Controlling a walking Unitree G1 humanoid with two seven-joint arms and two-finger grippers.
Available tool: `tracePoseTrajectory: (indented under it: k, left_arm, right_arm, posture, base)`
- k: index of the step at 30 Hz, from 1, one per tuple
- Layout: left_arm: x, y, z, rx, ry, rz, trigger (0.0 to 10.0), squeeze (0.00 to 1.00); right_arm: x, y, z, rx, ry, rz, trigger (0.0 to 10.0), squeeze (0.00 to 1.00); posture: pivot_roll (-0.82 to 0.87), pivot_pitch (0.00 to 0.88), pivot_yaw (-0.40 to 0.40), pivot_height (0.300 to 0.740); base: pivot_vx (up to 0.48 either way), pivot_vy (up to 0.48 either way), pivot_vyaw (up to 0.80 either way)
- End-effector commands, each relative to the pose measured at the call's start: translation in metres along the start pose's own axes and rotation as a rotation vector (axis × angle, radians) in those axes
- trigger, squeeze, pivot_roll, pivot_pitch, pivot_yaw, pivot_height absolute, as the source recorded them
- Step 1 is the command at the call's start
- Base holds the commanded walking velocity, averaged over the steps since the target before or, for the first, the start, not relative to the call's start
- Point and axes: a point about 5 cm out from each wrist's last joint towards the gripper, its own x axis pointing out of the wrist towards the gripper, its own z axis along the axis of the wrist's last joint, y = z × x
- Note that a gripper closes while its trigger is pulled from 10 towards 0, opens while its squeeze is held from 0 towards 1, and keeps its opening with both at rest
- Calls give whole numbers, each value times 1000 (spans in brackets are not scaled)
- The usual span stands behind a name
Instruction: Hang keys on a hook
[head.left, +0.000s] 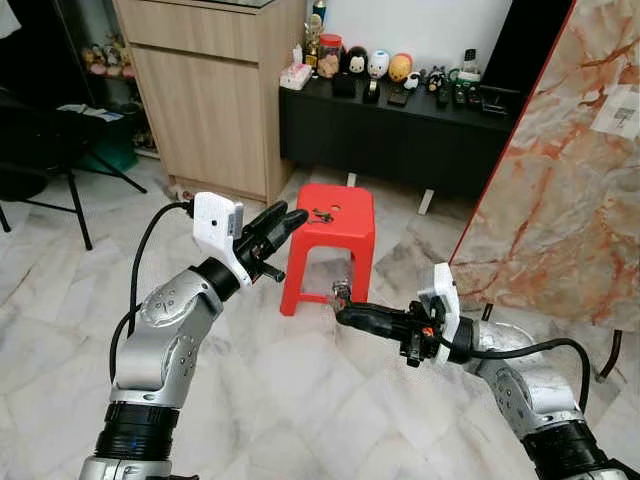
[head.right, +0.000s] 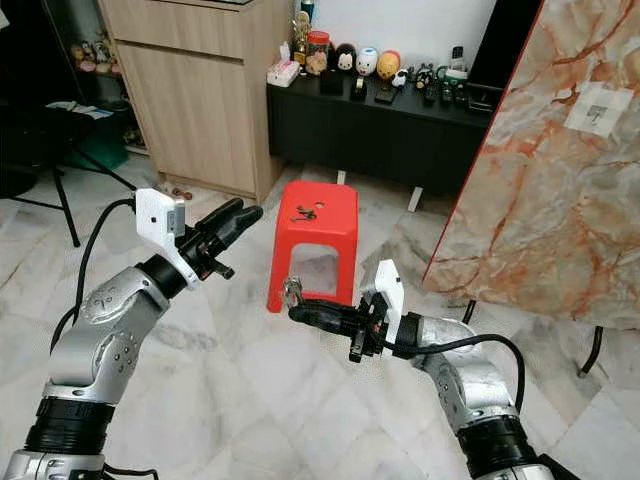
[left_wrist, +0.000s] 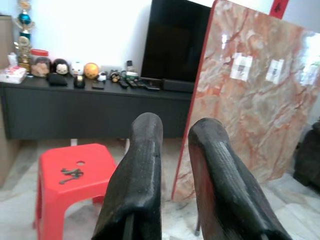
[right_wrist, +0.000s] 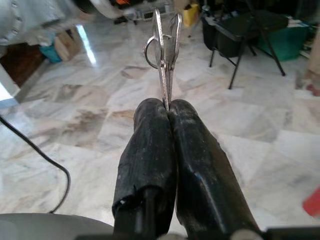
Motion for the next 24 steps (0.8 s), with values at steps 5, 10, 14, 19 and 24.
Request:
tracePoseTrajectory:
  k: [5, 10, 14, 19, 24]
  left_arm:
    - [-10, 10, -20, 15, 69, 91, 10000, 0]
    - [-15, 15, -33, 25, 113, 147, 10000, 0]
    - [-19, 18, -43, 26, 138, 185, 10000, 0]
    - [-24, 19, -53, 22, 166, 202, 10000, 0]
    - [-29, 19, -63, 11, 196, 198, 10000, 0]
  right_arm:
    - [-9, -21, 0, -58, -12, -235, 0, 0]
    - [-15, -38, 2, -70, -50, -480, 0, 0]
    - [-25, -56, 5, -58, -88, -769, 0, 0]
    - [-46, -73, 4, 30, -166, -1149, 0, 0]
    - [-52, -73, -7, 71, -171, -1287, 0, 0]
  posture:
    - [41, 0, -99, 740]
    - [39, 0, -97, 740]
    - [34, 0, -94, 740]
    - [29, 0, -88, 740]
    - [29, 0, -77, 740]
  base:
    - [0, 0, 0]
    - [0, 0, 0]
    - [0, 0, 0]
    - [0, 0, 0]
    - [0, 0, 0]
